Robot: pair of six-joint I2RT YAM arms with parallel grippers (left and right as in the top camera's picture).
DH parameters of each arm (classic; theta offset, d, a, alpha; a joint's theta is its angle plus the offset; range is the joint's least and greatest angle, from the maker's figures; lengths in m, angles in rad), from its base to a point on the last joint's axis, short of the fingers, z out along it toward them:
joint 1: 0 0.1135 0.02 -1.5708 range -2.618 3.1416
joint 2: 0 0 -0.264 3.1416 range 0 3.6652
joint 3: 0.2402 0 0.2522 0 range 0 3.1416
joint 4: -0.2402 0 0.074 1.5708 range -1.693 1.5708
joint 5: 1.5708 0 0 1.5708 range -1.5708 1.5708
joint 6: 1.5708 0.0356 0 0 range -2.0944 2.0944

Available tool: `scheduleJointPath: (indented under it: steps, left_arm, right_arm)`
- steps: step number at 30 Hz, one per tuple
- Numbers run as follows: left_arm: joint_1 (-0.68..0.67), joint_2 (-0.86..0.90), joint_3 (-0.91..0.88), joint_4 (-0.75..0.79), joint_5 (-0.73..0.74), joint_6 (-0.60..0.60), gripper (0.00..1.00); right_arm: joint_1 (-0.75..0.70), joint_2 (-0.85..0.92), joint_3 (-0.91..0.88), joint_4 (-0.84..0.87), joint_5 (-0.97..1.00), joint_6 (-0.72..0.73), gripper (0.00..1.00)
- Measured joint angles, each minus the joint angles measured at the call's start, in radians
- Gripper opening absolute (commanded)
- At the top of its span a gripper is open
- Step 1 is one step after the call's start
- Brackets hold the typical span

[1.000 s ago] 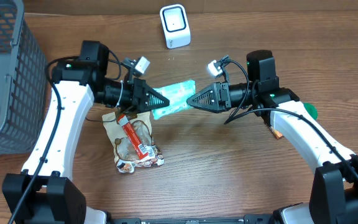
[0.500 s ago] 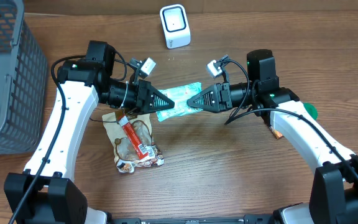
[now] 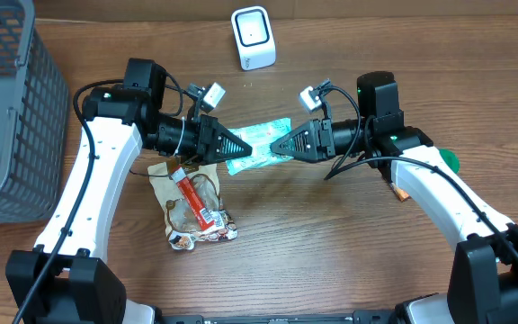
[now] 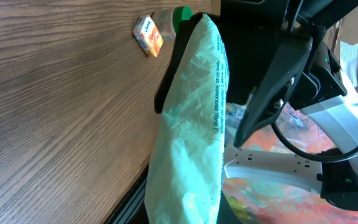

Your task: Scan the item barcode

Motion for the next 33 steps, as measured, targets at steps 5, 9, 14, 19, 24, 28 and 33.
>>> scheduleJointPath:
  steps: [5,9,14,19,24,28,33]
  left_arm:
    - [0.000,0.000,0.000,0.000,0.000,0.000,0.04]
    - [0.000,0.000,0.000,0.000,-0.009,0.000,0.04]
    - [0.000,0.000,0.000,0.002,-0.022,0.000,0.04]
    - [0.000,0.000,-0.001,0.002,-0.027,0.000,0.04]
    - [0.000,0.000,-0.001,0.002,-0.027,0.000,0.04]
    - [0.000,0.000,-0.001,0.004,-0.026,0.001,0.04]
    - [0.000,0.000,-0.001,0.007,-0.026,0.003,0.04]
  right_arm:
    - [0.000,0.000,0.000,0.007,0.069,0.000,0.53]
    - [0.000,0.000,0.000,0.058,0.097,0.005,0.51]
    - [0.000,0.000,0.002,0.111,0.103,0.035,0.04]
    - [0.001,-0.001,0.002,0.114,0.103,0.055,0.54]
    - [0.001,-0.002,0.002,0.158,0.110,0.055,0.34]
    - [0.000,-0.002,0.002,0.179,0.116,0.061,0.04]
    - [0.001,-0.002,0.002,0.211,0.119,0.068,0.46]
